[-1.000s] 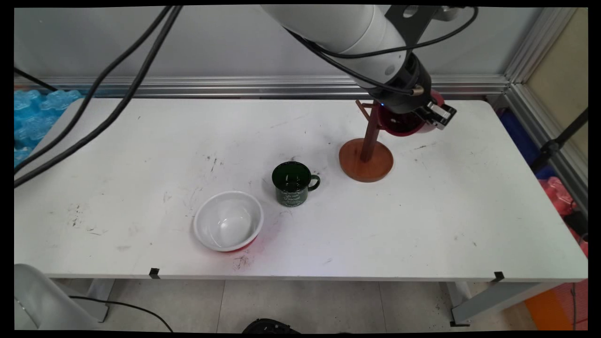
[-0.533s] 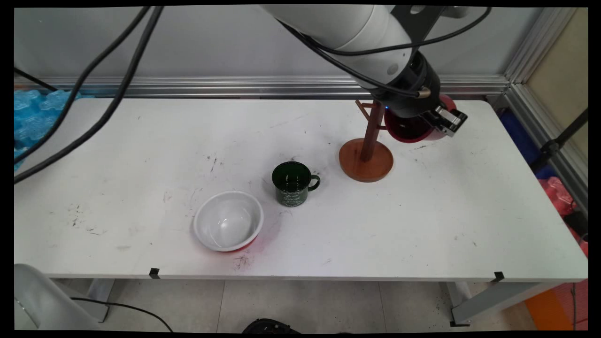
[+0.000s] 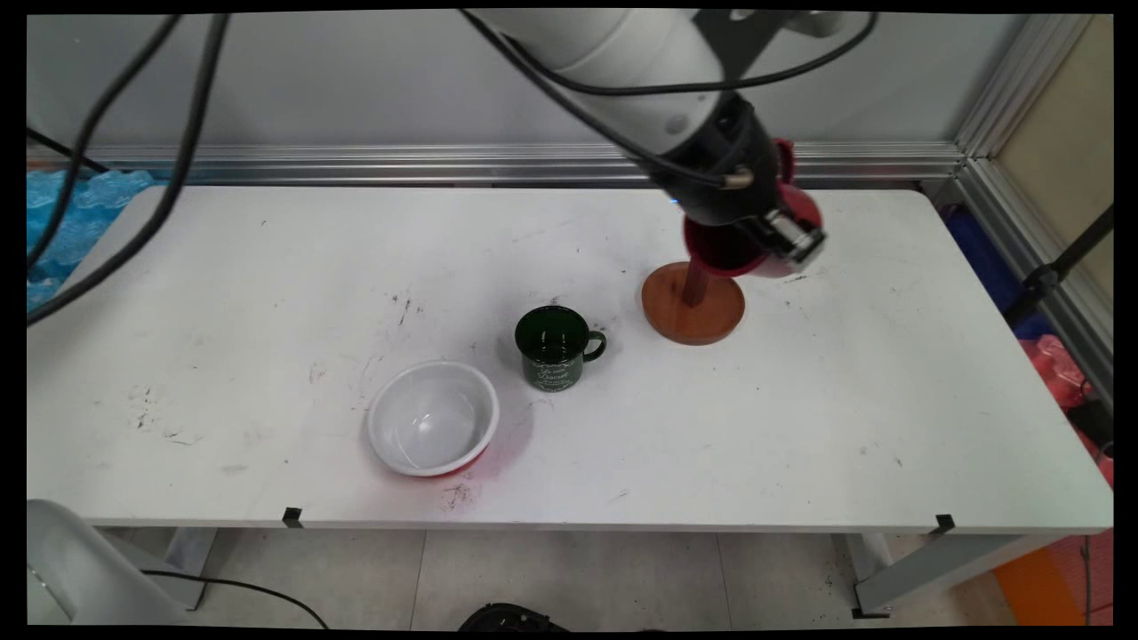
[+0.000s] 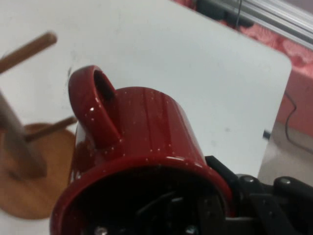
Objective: Place the picked object on the table
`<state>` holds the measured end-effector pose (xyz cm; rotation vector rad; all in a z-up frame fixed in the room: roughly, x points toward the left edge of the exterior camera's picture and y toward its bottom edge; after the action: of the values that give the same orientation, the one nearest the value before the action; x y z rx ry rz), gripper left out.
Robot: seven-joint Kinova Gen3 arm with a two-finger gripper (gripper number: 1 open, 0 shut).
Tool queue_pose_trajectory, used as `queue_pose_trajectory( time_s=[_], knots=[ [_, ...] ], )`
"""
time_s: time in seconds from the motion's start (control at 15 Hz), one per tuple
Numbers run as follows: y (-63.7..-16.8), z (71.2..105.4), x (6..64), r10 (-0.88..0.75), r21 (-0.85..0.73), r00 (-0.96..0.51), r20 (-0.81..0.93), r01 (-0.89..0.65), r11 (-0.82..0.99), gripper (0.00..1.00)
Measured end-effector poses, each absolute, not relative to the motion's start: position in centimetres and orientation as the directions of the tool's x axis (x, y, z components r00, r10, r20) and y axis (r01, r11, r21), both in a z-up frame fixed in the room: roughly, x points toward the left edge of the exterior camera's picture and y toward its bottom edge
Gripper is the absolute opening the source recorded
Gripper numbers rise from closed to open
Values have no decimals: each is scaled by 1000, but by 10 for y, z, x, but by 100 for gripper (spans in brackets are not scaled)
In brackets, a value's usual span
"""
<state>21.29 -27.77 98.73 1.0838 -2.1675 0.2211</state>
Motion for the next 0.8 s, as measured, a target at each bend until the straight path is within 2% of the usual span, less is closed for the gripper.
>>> queue_pose_trajectory(
  time_s=[0.8],
  knots=[
    [-256,1000,306,-568,10,-629,531,-665,746,0]
  ],
)
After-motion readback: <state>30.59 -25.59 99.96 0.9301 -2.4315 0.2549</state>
